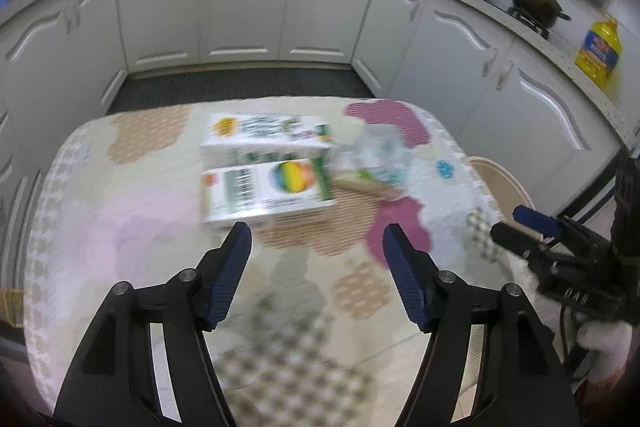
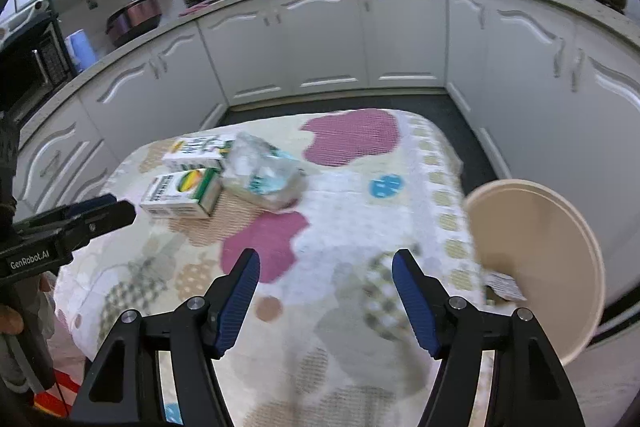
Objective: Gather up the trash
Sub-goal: 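Move both tools back toward the remaining table items, then grasp the clear plastic bag with the right tool while the left tool grasps the rainbow medicine box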
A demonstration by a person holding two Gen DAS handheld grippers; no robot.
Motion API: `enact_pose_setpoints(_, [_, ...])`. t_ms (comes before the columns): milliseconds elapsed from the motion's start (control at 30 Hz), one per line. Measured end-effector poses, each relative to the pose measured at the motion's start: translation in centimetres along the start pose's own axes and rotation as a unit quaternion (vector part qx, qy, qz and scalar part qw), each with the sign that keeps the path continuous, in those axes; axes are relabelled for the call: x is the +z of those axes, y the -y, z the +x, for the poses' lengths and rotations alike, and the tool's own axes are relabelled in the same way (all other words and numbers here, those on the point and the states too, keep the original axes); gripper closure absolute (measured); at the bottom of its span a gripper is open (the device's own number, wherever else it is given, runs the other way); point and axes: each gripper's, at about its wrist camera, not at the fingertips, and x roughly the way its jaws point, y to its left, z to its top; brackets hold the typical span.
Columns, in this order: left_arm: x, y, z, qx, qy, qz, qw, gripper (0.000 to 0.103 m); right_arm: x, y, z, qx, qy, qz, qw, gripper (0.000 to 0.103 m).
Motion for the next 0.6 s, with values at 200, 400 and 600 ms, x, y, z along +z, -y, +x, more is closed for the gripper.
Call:
enact_pose_setpoints(200, [-0.3,-4.7,-0.1,-0.008,-0.012,-0.036,0.9993,0.032,1.6,-2.3,2.6,0.023,-0.003,-0.014,1.000,0.030])
enact_pose_setpoints(400, [0.8,-6.5,1.6,-0.037,-0.027,-0.053,0.9976,0.032,3.9,-3.7,5.1,0.035,-0.001,-0.032,0.999,0.029])
enact_pose_setpoints(600, [3.0,-8.0,4.3,-0.039,-0.026,-0.068,0.9966,0.032,5.6,-3.9,7.3,0.029,0.000,-0.046,0.999,0.029])
